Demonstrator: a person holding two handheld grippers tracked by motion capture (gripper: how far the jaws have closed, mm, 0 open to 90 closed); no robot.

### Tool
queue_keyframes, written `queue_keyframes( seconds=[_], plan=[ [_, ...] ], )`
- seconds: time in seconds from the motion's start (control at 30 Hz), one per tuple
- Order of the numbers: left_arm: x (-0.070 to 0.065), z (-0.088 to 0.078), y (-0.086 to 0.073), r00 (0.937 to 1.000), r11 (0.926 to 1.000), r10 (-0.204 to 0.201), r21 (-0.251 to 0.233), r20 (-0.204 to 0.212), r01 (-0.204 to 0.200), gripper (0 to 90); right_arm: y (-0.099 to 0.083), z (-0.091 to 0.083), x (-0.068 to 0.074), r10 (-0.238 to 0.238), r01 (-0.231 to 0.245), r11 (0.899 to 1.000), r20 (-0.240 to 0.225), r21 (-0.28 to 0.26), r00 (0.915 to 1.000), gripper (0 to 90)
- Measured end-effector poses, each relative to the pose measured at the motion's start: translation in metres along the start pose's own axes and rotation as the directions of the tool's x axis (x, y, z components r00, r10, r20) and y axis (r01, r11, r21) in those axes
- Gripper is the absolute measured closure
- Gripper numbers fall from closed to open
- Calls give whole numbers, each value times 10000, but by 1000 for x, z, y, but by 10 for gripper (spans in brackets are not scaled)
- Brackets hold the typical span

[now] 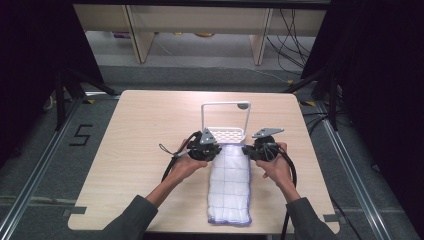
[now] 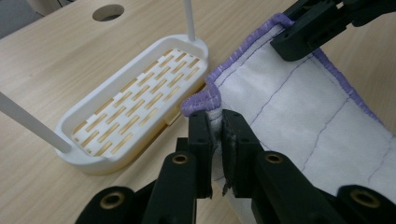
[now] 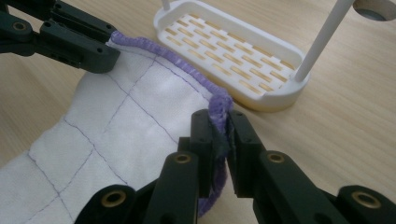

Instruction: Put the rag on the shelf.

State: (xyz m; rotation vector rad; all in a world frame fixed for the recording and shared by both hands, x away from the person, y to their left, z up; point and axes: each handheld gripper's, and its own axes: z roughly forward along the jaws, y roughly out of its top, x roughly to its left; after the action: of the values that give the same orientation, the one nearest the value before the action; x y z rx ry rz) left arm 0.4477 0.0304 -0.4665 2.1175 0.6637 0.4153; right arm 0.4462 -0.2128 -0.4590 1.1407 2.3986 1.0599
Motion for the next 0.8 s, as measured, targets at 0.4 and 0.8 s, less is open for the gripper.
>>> queue_keyframes(
  seconds=[0.4, 0.8],
  plan=[
    [-7, -39, 16, 9995, 9967, 240, -780, 204, -223, 819, 17, -32, 16, -372, 358, 9959, -157, -832, 9992, 827],
    [-14, -73, 38, 9979, 9910, 393, -1298, 507, -324, 822, 34, -70, 32, -1284, 1245, 9770, -113, -1728, 9917, 830]
  ],
)
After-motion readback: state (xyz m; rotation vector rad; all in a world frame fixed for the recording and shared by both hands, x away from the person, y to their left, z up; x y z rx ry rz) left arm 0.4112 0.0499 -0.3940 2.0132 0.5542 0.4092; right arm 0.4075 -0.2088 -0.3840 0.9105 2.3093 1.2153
